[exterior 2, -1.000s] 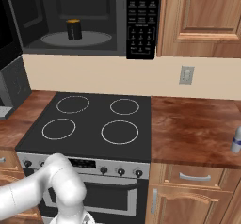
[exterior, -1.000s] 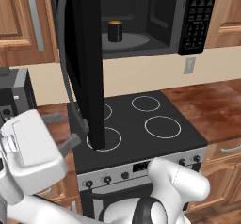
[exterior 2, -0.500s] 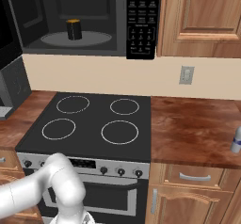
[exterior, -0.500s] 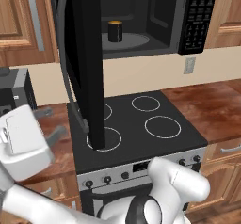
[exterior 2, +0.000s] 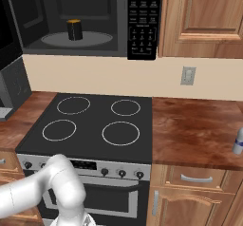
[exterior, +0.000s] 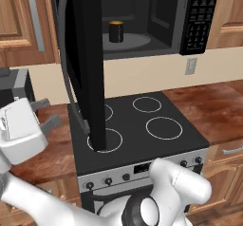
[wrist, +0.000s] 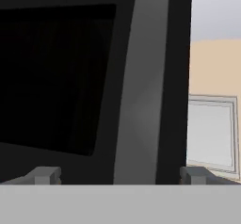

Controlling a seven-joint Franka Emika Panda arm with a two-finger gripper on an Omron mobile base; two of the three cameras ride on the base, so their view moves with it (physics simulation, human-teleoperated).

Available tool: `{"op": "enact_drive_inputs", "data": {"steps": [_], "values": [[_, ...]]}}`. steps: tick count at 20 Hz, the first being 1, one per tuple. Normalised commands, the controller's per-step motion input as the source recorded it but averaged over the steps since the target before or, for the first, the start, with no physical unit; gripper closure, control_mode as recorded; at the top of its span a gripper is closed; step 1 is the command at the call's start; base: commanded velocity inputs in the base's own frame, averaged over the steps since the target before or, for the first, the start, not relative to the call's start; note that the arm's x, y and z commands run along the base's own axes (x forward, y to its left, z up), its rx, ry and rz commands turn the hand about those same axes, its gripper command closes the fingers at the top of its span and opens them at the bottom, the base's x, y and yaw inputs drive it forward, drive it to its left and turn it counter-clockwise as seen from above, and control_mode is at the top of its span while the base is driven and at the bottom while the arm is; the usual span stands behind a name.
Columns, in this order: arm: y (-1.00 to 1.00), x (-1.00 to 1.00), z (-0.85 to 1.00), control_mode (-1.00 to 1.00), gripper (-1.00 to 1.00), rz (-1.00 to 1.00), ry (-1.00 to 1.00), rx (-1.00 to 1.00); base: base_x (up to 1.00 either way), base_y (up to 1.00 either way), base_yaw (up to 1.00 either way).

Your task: Pick the mug from the counter and place it inside the microwave. Then close the microwave.

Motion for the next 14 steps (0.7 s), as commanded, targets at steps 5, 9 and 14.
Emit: {"op": "enact_drive_inputs", "data": {"steps": [5,9,14], "values": [[-0.24,0.48,0.0,-1.0,-1.0,0.0,0.0,0.0,0.0,0.0,0.0],[-0.31,0.32,0.0,-1.0,-1.0,0.0,0.0,0.0,0.0,0.0,0.0],[-0.28,0.14,0.05,-1.0,-1.0,-0.01,0.0,0.0,0.0,0.0,0.0]]}}
